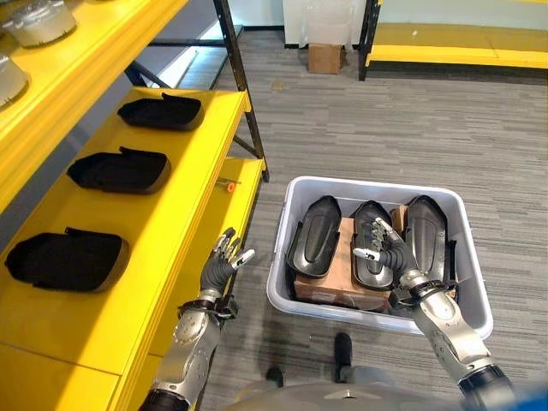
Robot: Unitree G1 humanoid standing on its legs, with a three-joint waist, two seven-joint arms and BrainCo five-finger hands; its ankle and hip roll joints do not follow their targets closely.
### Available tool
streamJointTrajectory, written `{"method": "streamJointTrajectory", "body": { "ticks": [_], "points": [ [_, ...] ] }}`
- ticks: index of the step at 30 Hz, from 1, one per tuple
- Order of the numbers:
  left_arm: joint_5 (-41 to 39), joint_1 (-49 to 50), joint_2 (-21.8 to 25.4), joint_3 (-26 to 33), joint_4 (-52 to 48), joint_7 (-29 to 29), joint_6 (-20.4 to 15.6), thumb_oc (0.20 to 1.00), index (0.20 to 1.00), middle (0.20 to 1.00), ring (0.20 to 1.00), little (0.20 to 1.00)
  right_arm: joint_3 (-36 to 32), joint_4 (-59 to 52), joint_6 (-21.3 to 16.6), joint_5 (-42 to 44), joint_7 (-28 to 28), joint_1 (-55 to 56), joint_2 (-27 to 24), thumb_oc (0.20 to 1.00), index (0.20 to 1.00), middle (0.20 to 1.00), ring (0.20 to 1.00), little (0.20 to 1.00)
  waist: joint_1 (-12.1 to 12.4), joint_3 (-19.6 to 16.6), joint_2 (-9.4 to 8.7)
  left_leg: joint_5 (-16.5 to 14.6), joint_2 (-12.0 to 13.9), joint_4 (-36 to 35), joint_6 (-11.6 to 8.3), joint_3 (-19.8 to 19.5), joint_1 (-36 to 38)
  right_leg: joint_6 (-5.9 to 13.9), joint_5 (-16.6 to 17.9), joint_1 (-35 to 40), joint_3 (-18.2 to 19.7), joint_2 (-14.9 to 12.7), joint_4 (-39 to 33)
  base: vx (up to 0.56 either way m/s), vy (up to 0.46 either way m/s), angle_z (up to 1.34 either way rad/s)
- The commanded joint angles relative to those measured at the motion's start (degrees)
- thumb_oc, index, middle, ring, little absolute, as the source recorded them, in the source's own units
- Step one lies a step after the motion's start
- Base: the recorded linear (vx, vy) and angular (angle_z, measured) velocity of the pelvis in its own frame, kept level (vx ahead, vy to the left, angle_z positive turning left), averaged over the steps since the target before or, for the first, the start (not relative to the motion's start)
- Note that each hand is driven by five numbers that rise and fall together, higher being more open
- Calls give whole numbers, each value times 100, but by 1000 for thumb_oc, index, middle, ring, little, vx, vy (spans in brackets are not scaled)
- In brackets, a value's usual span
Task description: Move parts from the plastic box to the shelf.
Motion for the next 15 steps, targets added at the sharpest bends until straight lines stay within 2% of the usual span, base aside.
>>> {"method": "streamJointTrajectory", "body": {
  "ticks": [1,4,5,7,8,9,10,15],
  "points": [
    [-134,-312,192,-18,-364,-69,-284,1000,1000,1000,1000,1000,-268,-342,-492,65,-151,-276,-86,1000,1000,1000,1000,1000,-140,68,-16,682,659,-845,-359,-269,185,494,-527,481,-99,-121,408,41,48,-13],
    [-77,-442,165,-138,-353,-4,-330,1000,1000,1000,1000,1000,-324,-275,-558,37,-326,-352,-94,1000,1000,1000,1000,1000,-158,143,43,774,1059,-1582,-390,-275,85,647,-585,460,-54,-236,473,21,117,8],
    [-57,-447,159,-163,-344,-30,-345,1000,1000,1000,1000,1000,-352,-265,-564,24,-334,-346,-122,1000,1000,1000,1000,1000,-166,165,99,854,1117,-1691,-432,-308,72,692,-608,470,7,-262,482,32,149,5],
    [-55,-380,154,-161,-338,-93,-349,1000,1000,1000,1000,1000,-333,-252,-557,-8,-306,-320,-108,1000,1000,1000,1000,1000,-203,107,213,749,1174,-1921,-429,-61,246,722,-613,506,52,-290,475,71,187,-23],
    [-58,-372,170,-166,-396,-113,-369,1000,1000,1000,1000,1000,-332,-260,-556,-25,-305,-315,-79,1000,1000,1000,1000,1000,-214,91,284,703,1126,-2011,-422,84,333,751,-558,514,37,-396,464,62,171,-49],
    [-59,-371,170,-165,-398,-114,-367,1000,1000,1000,1000,1000,-332,-261,-555,-25,-305,-314,-79,1000,1000,1000,1000,1000,-210,95,281,703,1123,-2016,-420,90,343,753,-557,519,41,-399,462,64,231,-40],
    [-58,-315,209,-139,-450,-152,-400,1000,1000,1000,1000,1000,-330,-295,-570,-14,-284,-332,-33,1000,1000,1000,1000,1000,-214,88,304,614,1003,-2114,-363,177,476,811,-479,515,103,-510,433,38,167,-31],
    [-43,-310,280,-113,-465,-153,-420,1000,1000,1000,1000,1000,-211,-268,-535,-51,-277,-440,56,1000,1000,1000,1000,1000,-171,99,262,483,859,-2178,-282,483,630,919,-363,391,278,-669,406,15,128,-28]
  ]
}}
